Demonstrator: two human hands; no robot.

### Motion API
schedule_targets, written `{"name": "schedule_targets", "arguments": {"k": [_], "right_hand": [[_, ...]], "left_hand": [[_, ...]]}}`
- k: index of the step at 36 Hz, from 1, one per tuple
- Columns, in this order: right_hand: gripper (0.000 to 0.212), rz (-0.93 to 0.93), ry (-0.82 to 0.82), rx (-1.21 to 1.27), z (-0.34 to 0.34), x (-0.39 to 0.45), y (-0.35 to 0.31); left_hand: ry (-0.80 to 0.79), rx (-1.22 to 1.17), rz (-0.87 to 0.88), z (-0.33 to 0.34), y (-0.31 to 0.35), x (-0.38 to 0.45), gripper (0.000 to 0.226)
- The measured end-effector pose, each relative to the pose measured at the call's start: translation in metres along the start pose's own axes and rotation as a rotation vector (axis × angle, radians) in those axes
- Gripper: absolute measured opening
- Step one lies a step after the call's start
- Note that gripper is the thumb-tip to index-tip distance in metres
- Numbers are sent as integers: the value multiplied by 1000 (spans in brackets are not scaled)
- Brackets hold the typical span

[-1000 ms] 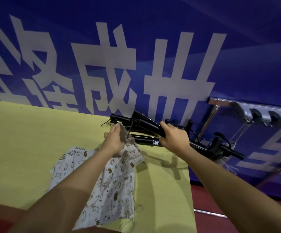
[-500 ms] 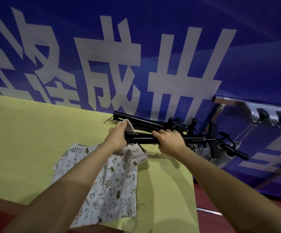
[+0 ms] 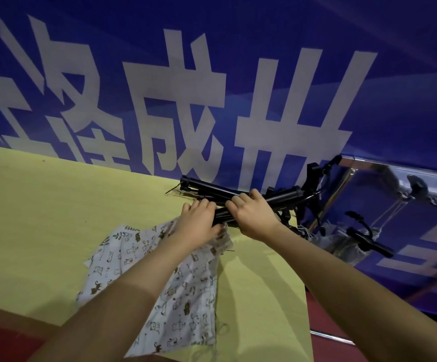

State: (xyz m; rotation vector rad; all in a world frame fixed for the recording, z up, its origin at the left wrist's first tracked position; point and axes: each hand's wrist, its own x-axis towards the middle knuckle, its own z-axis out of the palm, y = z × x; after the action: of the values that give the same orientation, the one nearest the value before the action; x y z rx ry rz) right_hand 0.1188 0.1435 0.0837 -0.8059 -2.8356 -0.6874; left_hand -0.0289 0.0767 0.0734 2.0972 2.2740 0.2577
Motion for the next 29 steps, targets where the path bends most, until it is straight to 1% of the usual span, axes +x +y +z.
{"name": "schedule_targets", "arguments": {"k": [2,4,6,7,9,11,13,15,18,21,24,26,27,29], "right_hand": [[35,13,104,5,2,1,1],[43,37,213,20,4,1,2],[50,80,297,38,3,0,3],[50,88,335,52,3,-1,3],[42,71,420,79,1,-5,1],[30,65,451,127,1,-8,-2],[22,101,412,223,3,-11,-8],[23,155,284,374,4,-12,-16],[34,315,14,588,9,-12,-27],[55,500,-118,749,11,-8,-34],[60,558,-254,839,14,-2,-39],[56,550,-289,925,16,0,-41],[50,535,-290,974,16,0,-42],[30,511,-259,1041,17,0,-44]], "left_hand": [[16,32,-18,1,2,0,42],[40,43,-42,3,2,0,42],[62,22,-78,3,-1,1,42],[72,4,-100,3,-3,2,42],[98,-39,-142,3,-7,2,43],[141,-87,-166,2,-10,2,43],[179,-128,-182,1,-11,0,42],[216,-184,-203,0,-11,-2,42],[261,-290,-221,-3,-11,-6,42],[280,-372,-205,-6,-11,-11,40],[291,-443,-195,-9,-11,-16,39],[302,-481,-193,-11,-10,-20,38],[309,-501,-190,-11,-10,-22,36],[325,-546,-178,-12,-9,-24,33]]}}
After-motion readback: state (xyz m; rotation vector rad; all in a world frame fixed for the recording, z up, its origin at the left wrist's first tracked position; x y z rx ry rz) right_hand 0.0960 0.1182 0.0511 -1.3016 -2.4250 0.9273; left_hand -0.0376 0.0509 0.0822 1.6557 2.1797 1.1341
